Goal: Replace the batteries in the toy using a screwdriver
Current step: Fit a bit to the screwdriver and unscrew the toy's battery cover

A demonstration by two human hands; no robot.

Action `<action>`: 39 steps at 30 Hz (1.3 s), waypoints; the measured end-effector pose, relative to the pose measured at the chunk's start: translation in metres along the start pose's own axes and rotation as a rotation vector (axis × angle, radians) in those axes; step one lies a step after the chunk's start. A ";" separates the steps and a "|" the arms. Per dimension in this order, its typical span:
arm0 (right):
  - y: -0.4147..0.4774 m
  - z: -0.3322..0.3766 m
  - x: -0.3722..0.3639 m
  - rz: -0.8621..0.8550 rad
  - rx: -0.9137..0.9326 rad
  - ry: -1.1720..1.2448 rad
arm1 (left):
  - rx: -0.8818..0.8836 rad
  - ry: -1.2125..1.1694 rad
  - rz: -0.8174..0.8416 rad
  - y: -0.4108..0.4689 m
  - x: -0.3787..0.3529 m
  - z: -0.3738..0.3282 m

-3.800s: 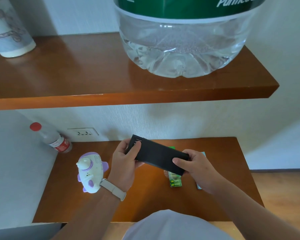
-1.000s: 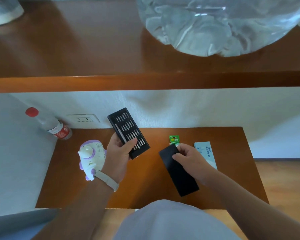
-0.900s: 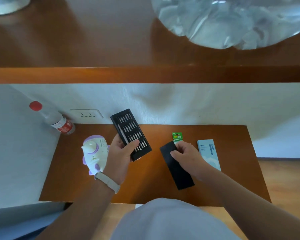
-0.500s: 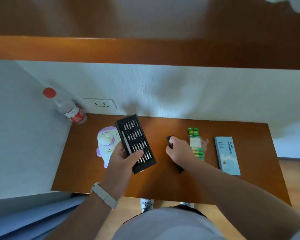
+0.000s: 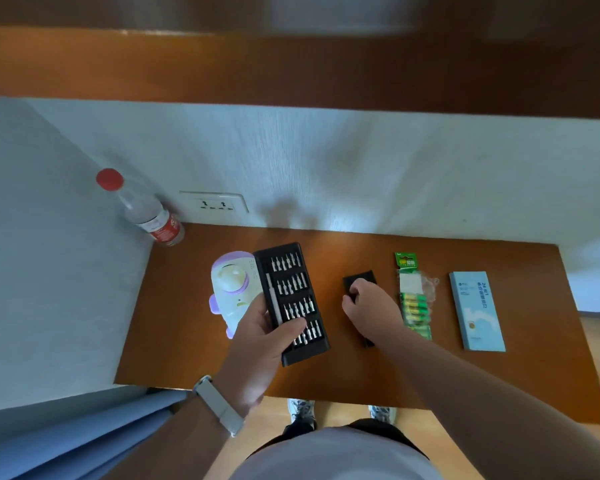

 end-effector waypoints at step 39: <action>-0.141 -0.053 0.200 -0.374 0.458 0.012 | -0.002 0.277 0.393 -0.019 -0.166 0.027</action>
Point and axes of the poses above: each hand's wrist, its own y-axis towards the middle knuckle, its own x-axis out of the back of the hand, z = x × y, the point moved 6 cm from there along y, towards the middle knuckle, and after that the axes turned 15 degrees about -y, right-handed, at the moved point
